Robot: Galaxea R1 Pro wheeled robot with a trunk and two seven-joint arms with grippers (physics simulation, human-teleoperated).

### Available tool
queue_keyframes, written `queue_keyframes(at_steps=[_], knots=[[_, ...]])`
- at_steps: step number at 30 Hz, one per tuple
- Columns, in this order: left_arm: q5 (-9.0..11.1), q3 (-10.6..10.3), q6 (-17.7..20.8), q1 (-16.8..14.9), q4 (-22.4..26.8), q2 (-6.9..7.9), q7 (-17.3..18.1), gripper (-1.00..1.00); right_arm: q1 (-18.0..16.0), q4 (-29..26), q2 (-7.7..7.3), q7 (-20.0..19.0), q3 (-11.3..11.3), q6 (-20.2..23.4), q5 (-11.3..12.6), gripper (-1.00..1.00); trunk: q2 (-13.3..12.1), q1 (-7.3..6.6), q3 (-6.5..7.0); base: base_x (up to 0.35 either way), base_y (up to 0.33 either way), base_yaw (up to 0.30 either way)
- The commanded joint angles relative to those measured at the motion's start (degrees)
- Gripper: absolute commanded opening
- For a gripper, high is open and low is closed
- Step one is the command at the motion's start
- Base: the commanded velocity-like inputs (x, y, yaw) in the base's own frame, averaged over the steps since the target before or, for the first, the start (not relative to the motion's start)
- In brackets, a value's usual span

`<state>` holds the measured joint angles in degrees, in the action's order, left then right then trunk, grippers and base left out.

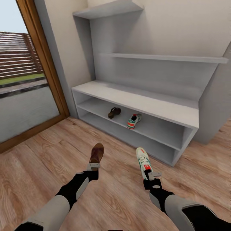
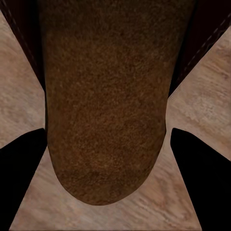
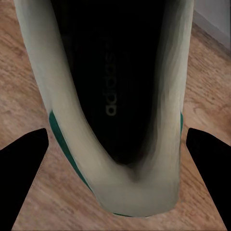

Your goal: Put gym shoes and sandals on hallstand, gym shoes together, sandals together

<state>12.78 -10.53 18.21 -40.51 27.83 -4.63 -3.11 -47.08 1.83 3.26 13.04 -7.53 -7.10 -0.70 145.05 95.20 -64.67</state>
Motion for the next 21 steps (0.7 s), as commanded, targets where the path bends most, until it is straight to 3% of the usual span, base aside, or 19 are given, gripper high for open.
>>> queue_keyframes(at_steps=[1,12,21], knots=[[0.6,-0.4,0.2,0.0,0.1,0.06,-0.3,-1.0,-0.1,0.2,0.05,0.3,-0.4,-0.2,-0.1,-1.0,0.0,0.0,-0.07,0.162,0.307,-0.3],[0.6,-0.3,0.2,0.0,0.1,0.06,-0.3,-1.0,-0.1,0.2,0.04,0.3,-0.4,-0.2,-0.1,-1.0,0.0,0.0,-0.32,0.145,0.313,-0.3],[0.6,-0.3,0.2,0.0,0.2,0.06,-0.3,-1.0,-0.1,0.2,0.06,0.3,-0.4,-0.2,-0.1,-1.0,0.0,0.0,-0.5,0.032,0.325,-0.3]])
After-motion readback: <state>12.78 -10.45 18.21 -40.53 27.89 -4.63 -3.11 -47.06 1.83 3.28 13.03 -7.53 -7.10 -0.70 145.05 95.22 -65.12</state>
